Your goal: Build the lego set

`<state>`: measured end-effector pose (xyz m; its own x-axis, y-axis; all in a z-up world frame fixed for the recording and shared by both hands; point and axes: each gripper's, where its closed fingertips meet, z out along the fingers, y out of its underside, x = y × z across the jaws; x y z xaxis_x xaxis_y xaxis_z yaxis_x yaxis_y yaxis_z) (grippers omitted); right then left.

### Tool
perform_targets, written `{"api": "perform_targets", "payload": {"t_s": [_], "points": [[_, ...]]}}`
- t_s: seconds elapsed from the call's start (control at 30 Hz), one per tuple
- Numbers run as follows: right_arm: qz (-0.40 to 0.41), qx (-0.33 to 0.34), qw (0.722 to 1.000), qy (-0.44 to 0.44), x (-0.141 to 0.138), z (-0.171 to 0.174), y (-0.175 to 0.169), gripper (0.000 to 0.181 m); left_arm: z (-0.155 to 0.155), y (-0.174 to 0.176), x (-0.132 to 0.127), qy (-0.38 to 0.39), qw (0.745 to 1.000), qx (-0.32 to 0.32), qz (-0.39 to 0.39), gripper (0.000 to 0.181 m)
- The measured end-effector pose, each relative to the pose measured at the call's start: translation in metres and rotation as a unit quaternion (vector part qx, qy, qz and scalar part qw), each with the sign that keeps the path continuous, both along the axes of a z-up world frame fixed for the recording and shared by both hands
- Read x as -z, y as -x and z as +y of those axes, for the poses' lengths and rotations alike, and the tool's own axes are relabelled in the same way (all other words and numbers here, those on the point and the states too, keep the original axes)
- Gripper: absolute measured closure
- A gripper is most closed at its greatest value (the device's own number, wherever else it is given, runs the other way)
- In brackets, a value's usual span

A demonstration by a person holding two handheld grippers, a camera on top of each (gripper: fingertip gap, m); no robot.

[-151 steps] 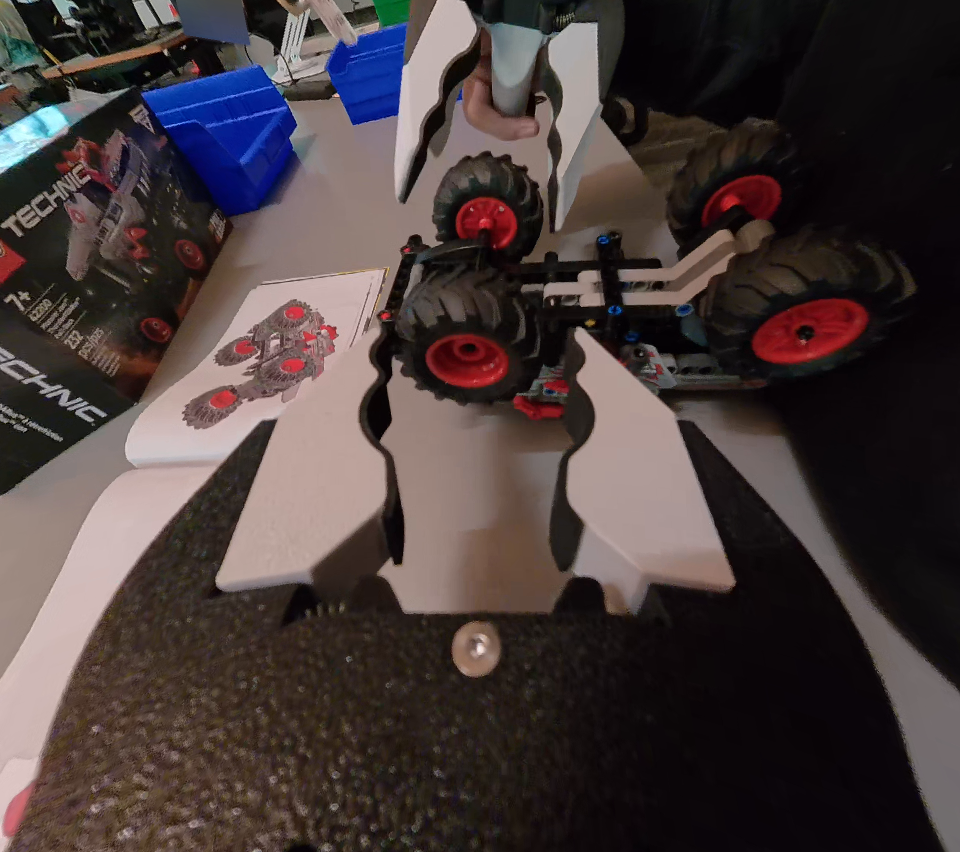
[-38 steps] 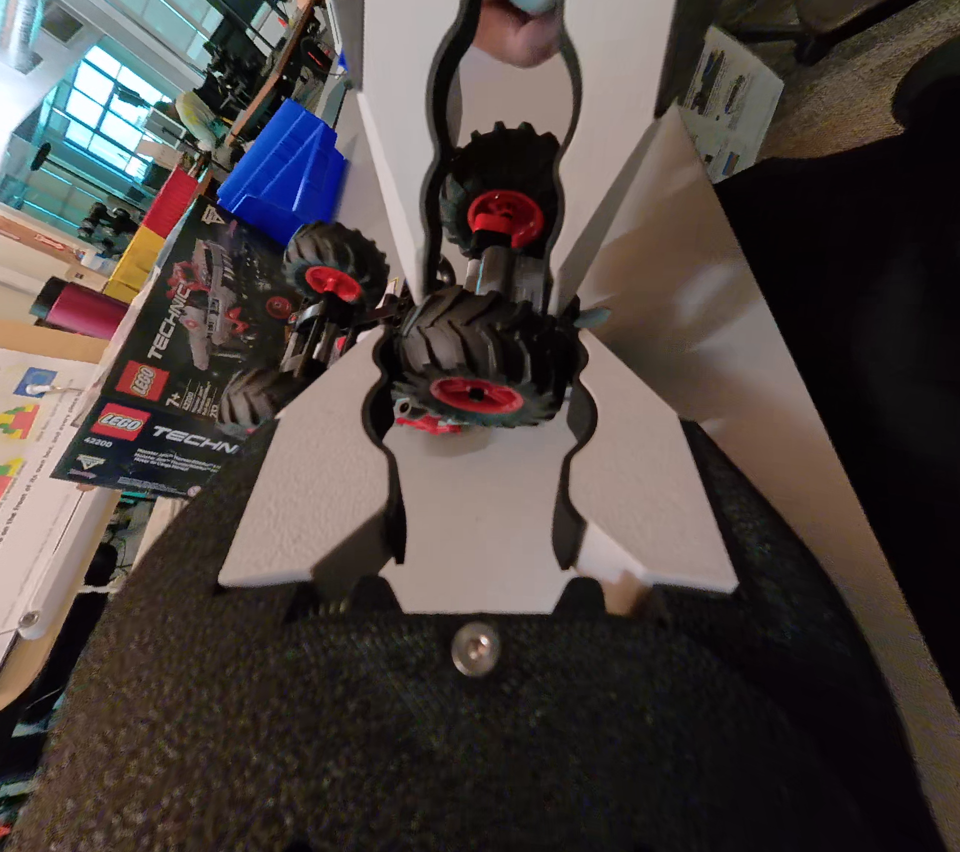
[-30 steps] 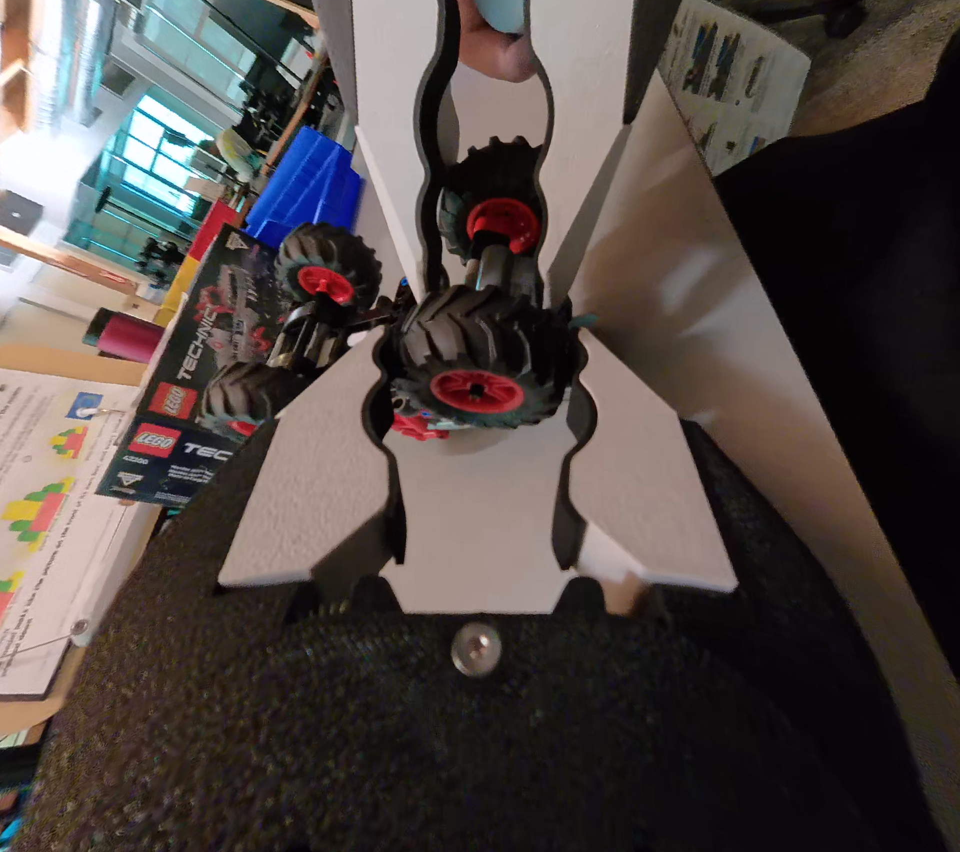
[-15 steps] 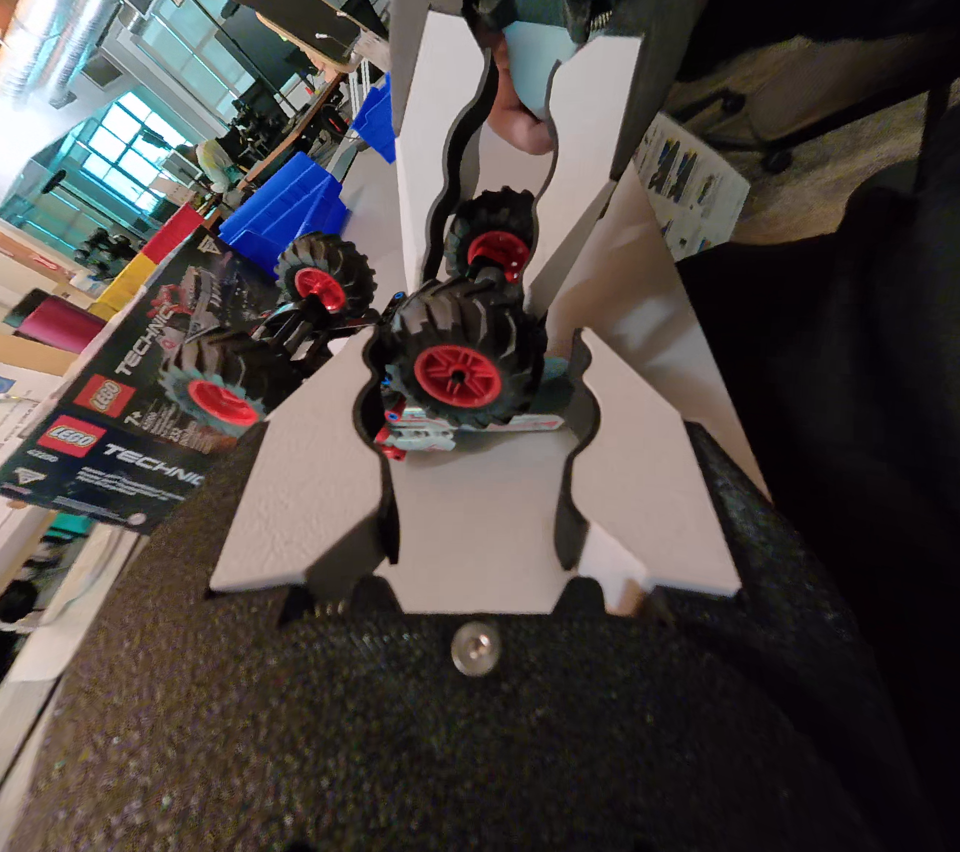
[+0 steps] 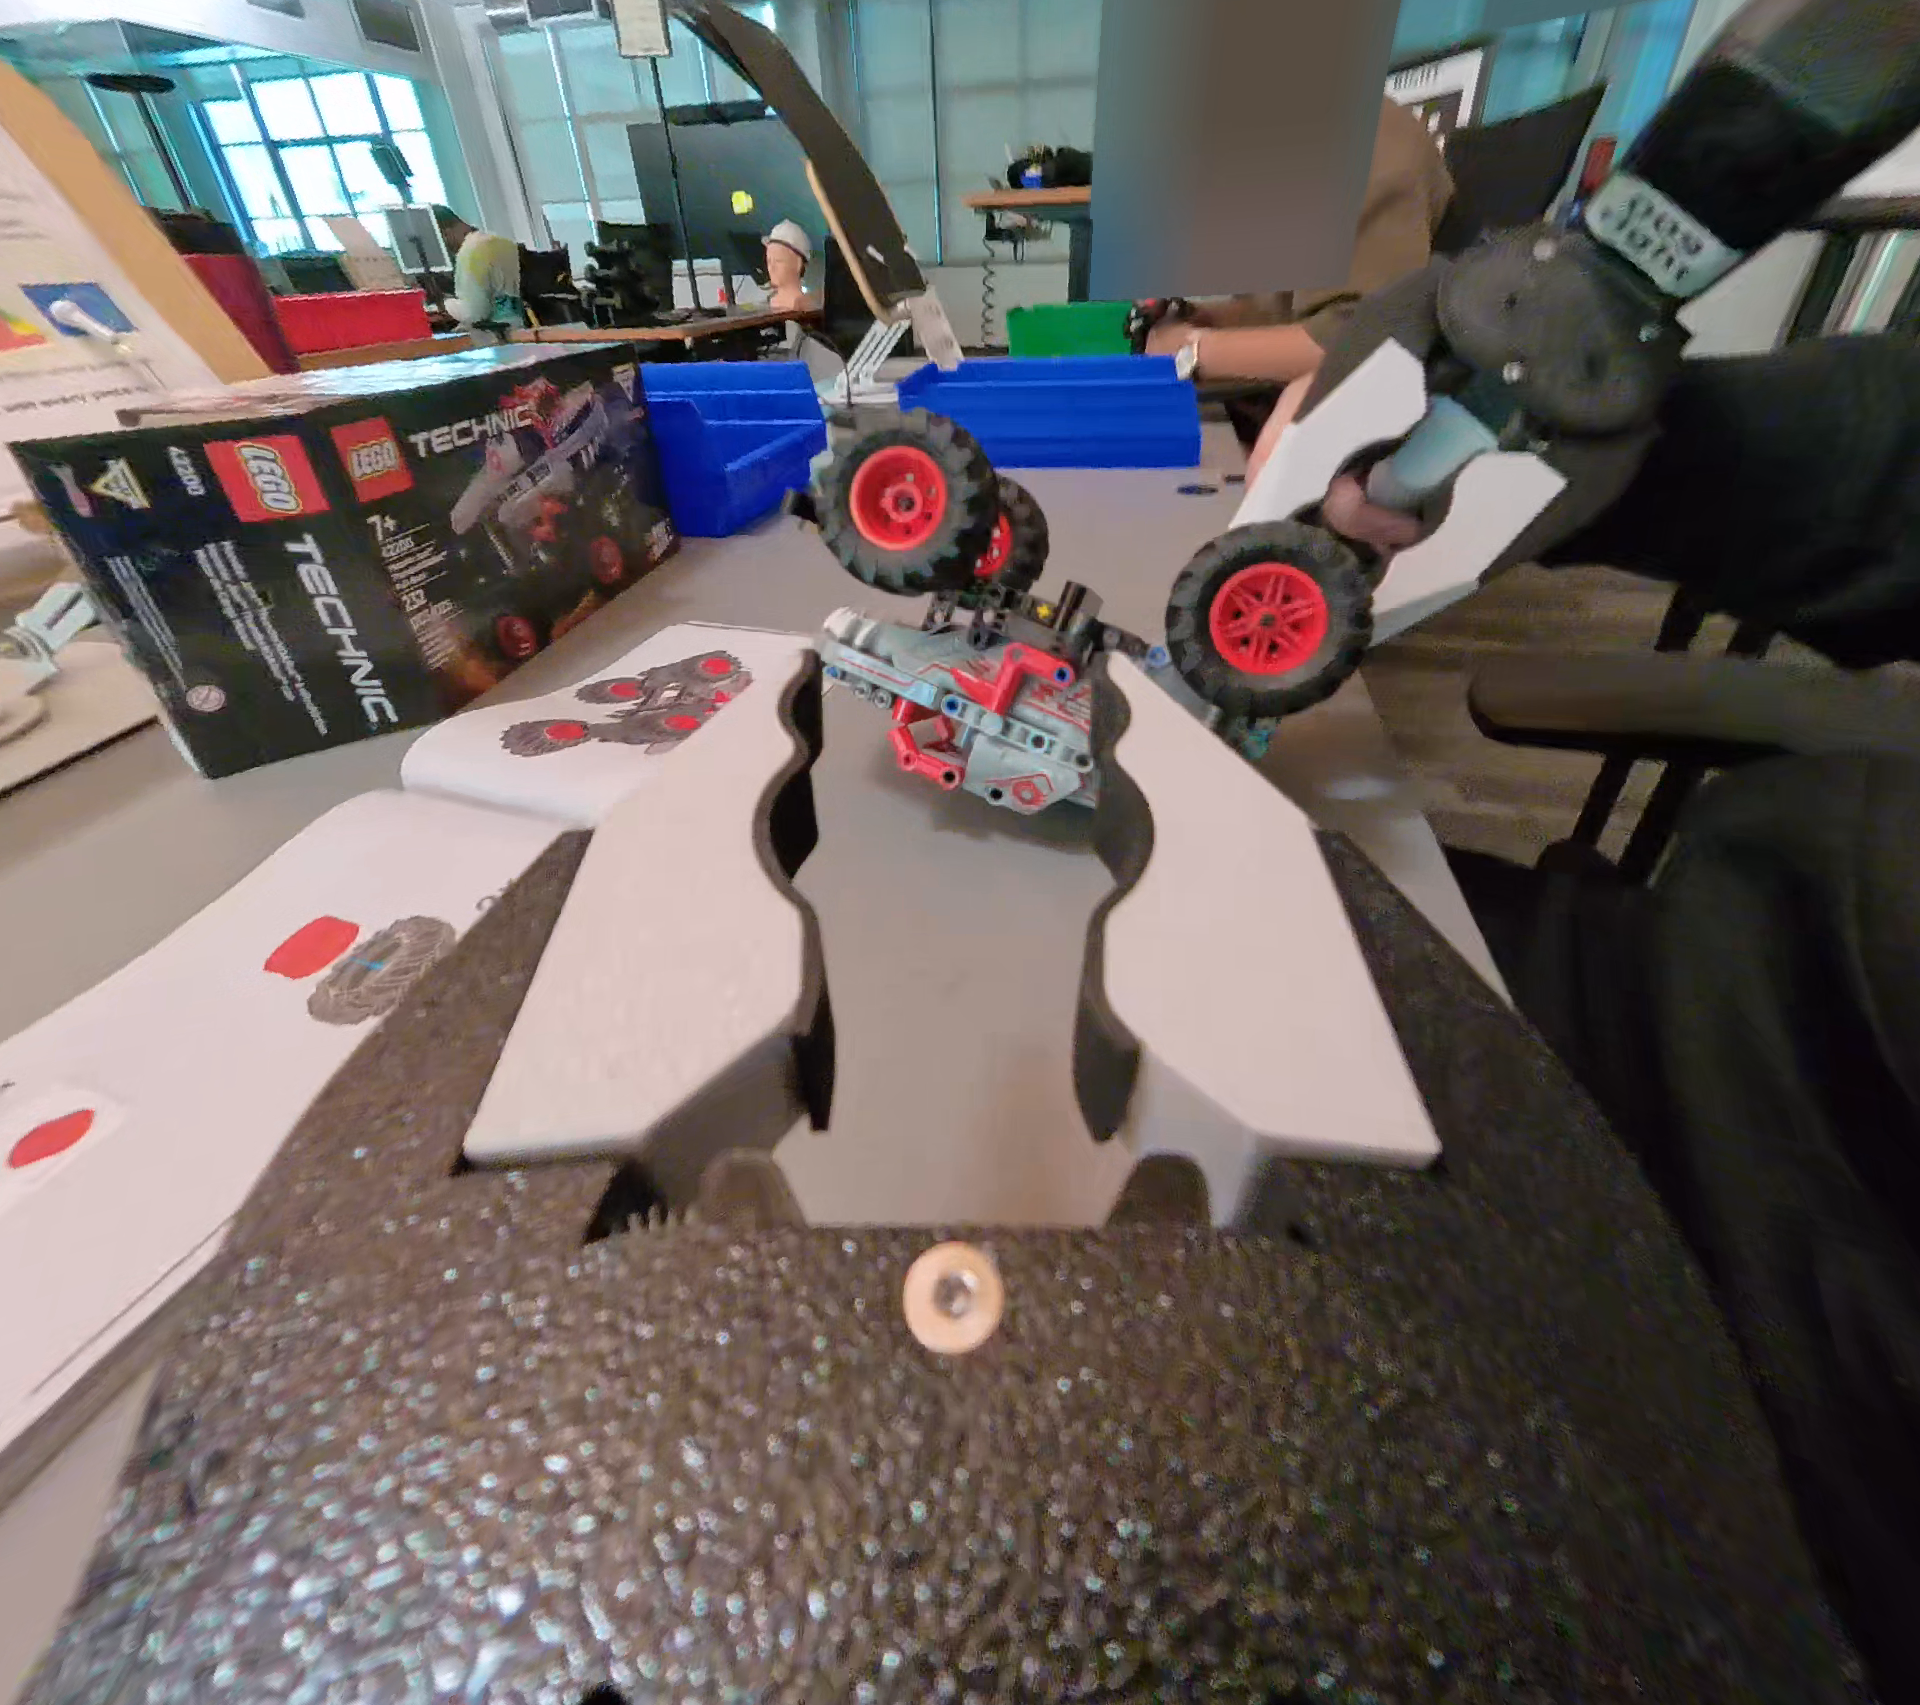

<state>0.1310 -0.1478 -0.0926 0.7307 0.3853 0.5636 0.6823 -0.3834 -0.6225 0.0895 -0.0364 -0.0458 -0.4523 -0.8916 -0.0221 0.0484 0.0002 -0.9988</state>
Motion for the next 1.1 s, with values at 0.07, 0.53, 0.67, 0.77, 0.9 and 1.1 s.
{"api": "perform_targets", "payload": {"t_s": [0.07, 0.53, 0.67, 0.77, 0.9, 1.1], "points": [[-0.012, 0.004, 1.0, 0.004, 0.0, 0.0, -0.001, 0.155, -0.002, 0.002, -0.003, 0.013, 1.0, 0.007, -0.005, 0.134], [-0.026, 0.002, 0.999, 0.023, 0.0, 0.004, 0.0, 0.157, -0.005, 0.001, 0.002, 0.006, 1.0, 0.005, 0.003, 0.137], [-0.031, -0.009, 0.999, 0.026, 0.001, 0.006, 0.004, 0.155, -0.005, 0.0, 0.006, -0.007, 1.0, 0.002, 0.009, 0.137], [-0.029, -0.027, 0.999, 0.028, 0.003, 0.011, 0.011, 0.15, -0.005, 0.0, 0.006, -0.01, 1.0, 0.002, 0.008, 0.137], [-0.057, -0.045, 0.997, 0.037, 0.005, 0.018, 0.017, 0.148, -0.004, 0.0, 0.007, -0.006, 1.0, 0.002, 0.011, 0.137], [-0.096, -0.057, 0.993, 0.043, 0.007, 0.027, 0.018, 0.147, -0.006, -0.001, 0.011, -0.015, 1.0, 0.004, 0.018, 0.137]]}}
